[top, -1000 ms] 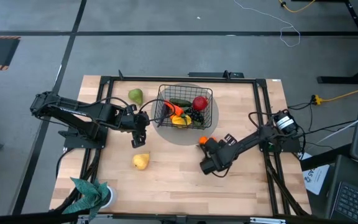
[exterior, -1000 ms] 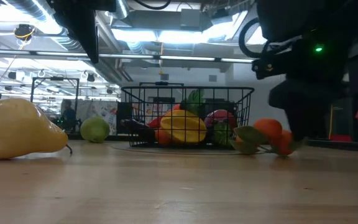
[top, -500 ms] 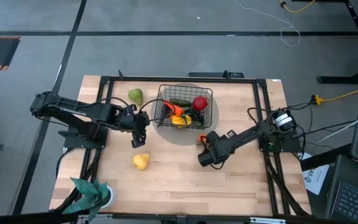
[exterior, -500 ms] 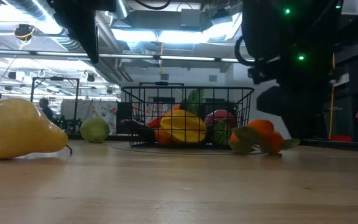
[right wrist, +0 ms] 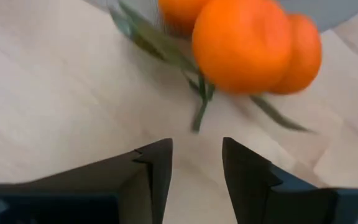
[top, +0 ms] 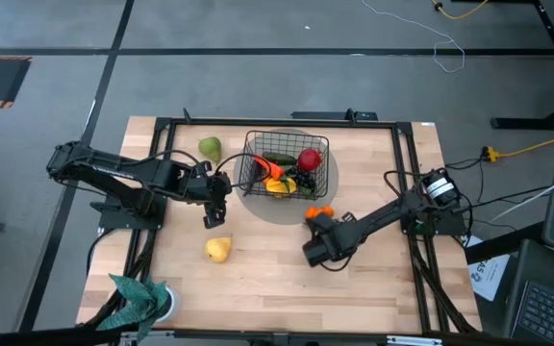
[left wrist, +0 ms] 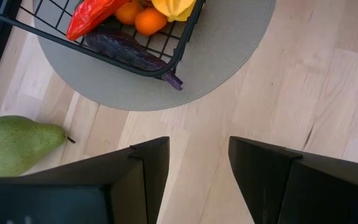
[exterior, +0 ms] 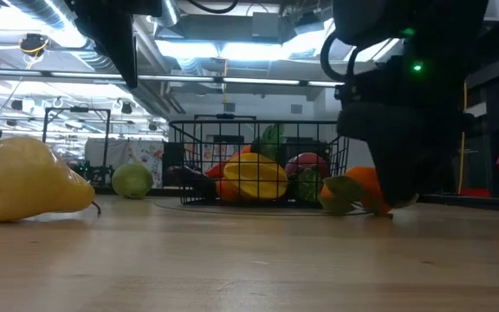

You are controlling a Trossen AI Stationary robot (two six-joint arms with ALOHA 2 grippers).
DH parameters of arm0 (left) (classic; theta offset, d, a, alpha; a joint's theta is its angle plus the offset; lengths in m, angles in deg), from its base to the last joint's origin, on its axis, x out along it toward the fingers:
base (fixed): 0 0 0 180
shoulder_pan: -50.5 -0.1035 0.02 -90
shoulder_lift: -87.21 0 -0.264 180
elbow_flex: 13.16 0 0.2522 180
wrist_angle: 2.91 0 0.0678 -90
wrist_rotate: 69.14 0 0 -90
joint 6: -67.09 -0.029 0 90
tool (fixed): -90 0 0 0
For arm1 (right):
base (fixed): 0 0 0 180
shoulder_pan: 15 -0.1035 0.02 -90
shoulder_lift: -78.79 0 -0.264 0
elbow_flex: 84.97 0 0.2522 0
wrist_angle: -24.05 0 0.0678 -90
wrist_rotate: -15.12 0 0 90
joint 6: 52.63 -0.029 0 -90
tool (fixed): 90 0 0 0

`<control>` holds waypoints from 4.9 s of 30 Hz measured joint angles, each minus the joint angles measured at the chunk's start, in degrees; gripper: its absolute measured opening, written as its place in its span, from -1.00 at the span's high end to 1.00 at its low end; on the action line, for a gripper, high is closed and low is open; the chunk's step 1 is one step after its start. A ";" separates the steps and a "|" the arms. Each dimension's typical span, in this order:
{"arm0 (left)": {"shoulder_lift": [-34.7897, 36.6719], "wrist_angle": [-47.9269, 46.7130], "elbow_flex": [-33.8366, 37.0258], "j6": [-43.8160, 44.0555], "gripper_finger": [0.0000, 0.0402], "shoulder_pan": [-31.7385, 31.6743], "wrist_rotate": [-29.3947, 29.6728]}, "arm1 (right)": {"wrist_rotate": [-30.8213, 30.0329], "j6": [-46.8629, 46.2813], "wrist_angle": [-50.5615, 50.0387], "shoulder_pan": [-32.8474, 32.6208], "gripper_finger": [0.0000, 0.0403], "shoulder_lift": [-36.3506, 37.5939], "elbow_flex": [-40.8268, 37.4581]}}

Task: Build produce basket
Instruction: Put the oranges into the black wire basket

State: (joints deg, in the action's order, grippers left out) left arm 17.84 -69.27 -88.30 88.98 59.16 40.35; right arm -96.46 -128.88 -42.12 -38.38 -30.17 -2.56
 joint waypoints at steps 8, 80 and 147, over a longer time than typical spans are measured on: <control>0.00 0.00 -0.01 0.00 0.23 -0.01 -0.02 | -1.01 1.70 4.42 3.04 0.36 0.00 -1.66; 0.00 0.04 -0.01 0.00 0.23 0.00 0.00 | -38.96 50.80 16.61 -12.82 1.00 -0.05 25.54; 0.00 0.09 0.01 -0.02 0.23 -0.02 0.00 | -31.77 40.82 -19.87 15.36 1.00 14.99 26.40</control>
State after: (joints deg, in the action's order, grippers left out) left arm 17.84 -69.18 -88.28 88.96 59.14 40.35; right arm -128.23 -88.06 -61.99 -23.03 -15.18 23.84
